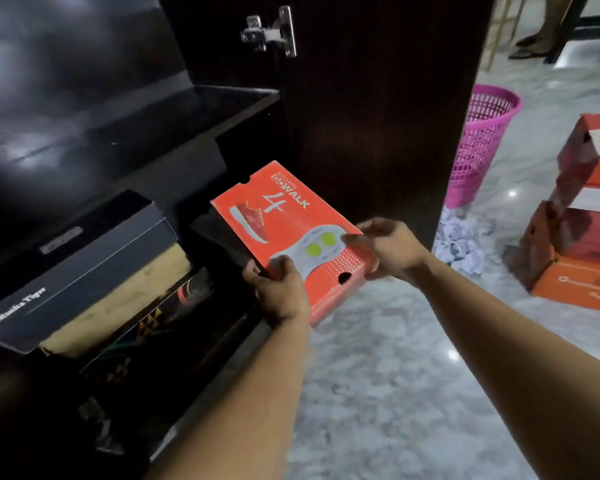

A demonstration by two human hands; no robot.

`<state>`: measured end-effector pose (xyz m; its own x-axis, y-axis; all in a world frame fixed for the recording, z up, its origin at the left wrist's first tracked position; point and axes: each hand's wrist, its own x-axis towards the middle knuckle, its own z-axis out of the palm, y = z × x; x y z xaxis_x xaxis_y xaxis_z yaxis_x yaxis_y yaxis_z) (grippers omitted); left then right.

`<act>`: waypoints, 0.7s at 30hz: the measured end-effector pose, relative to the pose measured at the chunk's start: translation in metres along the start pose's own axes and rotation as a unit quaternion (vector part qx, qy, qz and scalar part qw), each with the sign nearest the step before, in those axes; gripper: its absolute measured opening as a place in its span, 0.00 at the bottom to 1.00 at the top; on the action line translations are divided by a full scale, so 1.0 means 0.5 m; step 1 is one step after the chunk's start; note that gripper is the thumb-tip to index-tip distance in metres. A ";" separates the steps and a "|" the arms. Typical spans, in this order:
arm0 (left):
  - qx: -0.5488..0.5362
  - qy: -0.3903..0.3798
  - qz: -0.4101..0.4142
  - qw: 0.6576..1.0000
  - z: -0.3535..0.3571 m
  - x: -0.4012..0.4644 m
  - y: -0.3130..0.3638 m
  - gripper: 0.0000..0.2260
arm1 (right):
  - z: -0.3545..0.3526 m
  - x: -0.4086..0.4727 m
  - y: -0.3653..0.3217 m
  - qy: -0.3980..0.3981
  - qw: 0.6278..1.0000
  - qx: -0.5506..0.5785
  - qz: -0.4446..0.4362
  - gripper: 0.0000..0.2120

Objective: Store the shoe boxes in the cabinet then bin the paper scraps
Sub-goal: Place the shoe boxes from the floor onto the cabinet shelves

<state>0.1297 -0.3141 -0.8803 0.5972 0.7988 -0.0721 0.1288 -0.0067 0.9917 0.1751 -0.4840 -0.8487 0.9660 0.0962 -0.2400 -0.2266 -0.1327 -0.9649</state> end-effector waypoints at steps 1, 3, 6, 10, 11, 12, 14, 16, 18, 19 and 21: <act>-0.007 0.016 0.017 1.000 0.005 0.030 0.008 0.28 | 0.026 0.024 -0.013 -0.004 1.000 0.014 -0.011 0.15; 0.002 0.029 0.040 0.999 0.009 0.094 0.016 0.29 | 0.078 0.072 -0.027 -0.019 0.997 0.065 -0.030 0.17; 0.065 -0.052 0.046 0.995 0.002 0.179 -0.011 0.42 | 0.140 0.138 -0.018 -0.034 0.986 0.157 -0.044 0.24; 0.173 -0.133 0.099 0.971 -0.009 0.235 -0.040 0.45 | 0.197 0.193 0.011 -0.033 0.991 0.094 -0.086 0.22; 0.191 -0.142 0.114 0.964 -0.010 0.247 -0.043 0.43 | 0.209 0.205 0.014 -0.030 0.992 0.079 -0.093 0.20; 0.205 -0.144 0.129 0.959 -0.010 0.261 -0.043 0.41 | 0.221 0.218 0.019 -0.028 0.992 0.069 -0.098 0.19; 0.226 -0.138 0.146 0.953 -0.008 0.289 -0.036 0.38 | 0.244 0.248 0.019 -0.021 0.992 0.061 -0.109 0.18; 0.256 -0.116 0.151 0.948 -0.002 0.317 -0.026 0.34 | 0.268 0.277 0.017 -0.027 0.991 0.067 -0.108 0.18; 0.268 -0.088 0.145 0.948 0.003 0.341 -0.017 0.31 | 0.291 0.306 0.018 -0.043 0.991 0.030 -0.126 0.18; 0.269 -0.079 0.141 0.949 0.004 0.351 -0.015 0.31 | 0.302 0.322 0.020 -0.051 0.988 -0.004 -0.144 0.19; 0.277 -0.073 0.136 0.948 0.009 0.362 -0.012 0.33 | 0.319 0.377 0.036 -0.069 0.984 -0.054 -0.158 0.24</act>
<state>0.2407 -0.1724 -0.8998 0.7664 0.6305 0.1229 0.3272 -0.5479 0.7699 0.3330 -0.3108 -0.9284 0.9585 0.2808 0.0498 0.1033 -0.1788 -0.9785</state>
